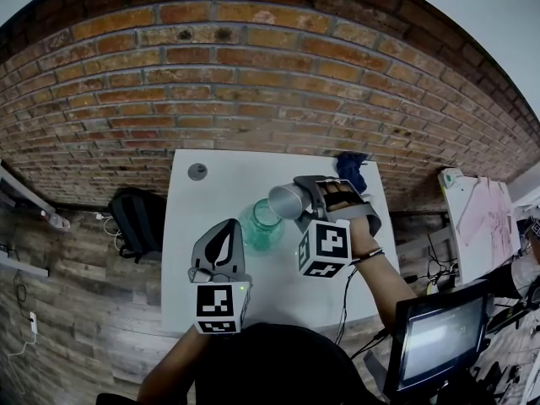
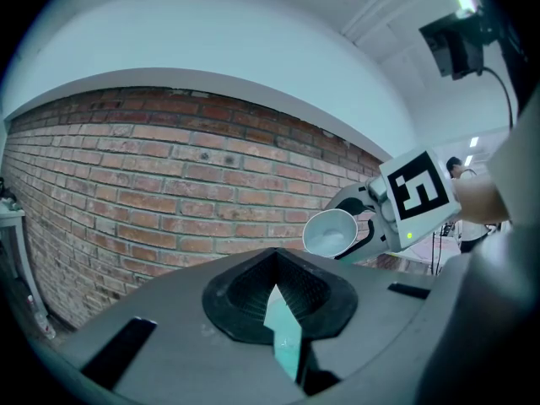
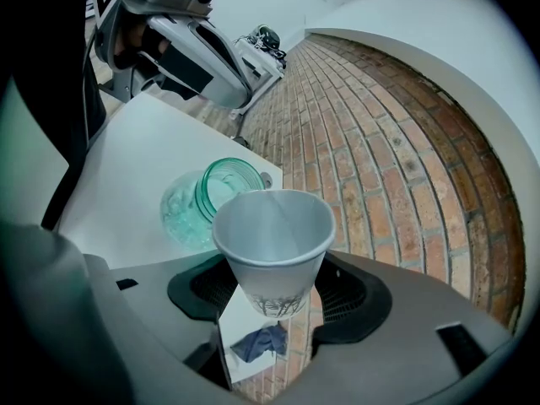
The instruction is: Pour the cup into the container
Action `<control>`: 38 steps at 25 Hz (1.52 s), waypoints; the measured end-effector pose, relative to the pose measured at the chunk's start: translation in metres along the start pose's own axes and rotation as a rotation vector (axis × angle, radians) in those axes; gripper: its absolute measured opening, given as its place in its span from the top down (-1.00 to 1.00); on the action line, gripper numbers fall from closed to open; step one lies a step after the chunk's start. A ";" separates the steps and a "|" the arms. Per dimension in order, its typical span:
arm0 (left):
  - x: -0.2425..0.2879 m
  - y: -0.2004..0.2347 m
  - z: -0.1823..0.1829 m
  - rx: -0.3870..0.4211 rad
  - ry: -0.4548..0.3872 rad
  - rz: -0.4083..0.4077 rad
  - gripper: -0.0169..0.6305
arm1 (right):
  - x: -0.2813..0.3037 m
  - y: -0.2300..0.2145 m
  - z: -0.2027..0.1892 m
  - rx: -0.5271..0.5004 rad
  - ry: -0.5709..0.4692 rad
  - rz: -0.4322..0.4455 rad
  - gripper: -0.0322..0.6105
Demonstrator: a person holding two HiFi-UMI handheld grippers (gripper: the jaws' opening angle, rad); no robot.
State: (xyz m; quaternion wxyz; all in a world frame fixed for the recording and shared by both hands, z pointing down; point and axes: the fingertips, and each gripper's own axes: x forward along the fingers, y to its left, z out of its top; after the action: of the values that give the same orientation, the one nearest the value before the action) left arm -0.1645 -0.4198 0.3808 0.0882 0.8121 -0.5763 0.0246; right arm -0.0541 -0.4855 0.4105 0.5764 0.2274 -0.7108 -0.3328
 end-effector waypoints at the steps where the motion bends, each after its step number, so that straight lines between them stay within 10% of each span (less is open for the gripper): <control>1: 0.000 0.000 0.001 -0.001 -0.001 -0.001 0.96 | 0.000 0.000 0.000 -0.004 0.001 -0.001 0.03; 38: 0.000 0.000 0.003 -0.015 -0.012 -0.003 0.96 | 0.000 -0.002 0.003 -0.104 0.028 -0.027 0.03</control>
State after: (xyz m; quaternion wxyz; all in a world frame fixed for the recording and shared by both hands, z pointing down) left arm -0.1642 -0.4207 0.3779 0.0906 0.8125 -0.5756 0.0153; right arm -0.0569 -0.4868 0.4085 0.5927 0.2115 -0.6814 -0.3738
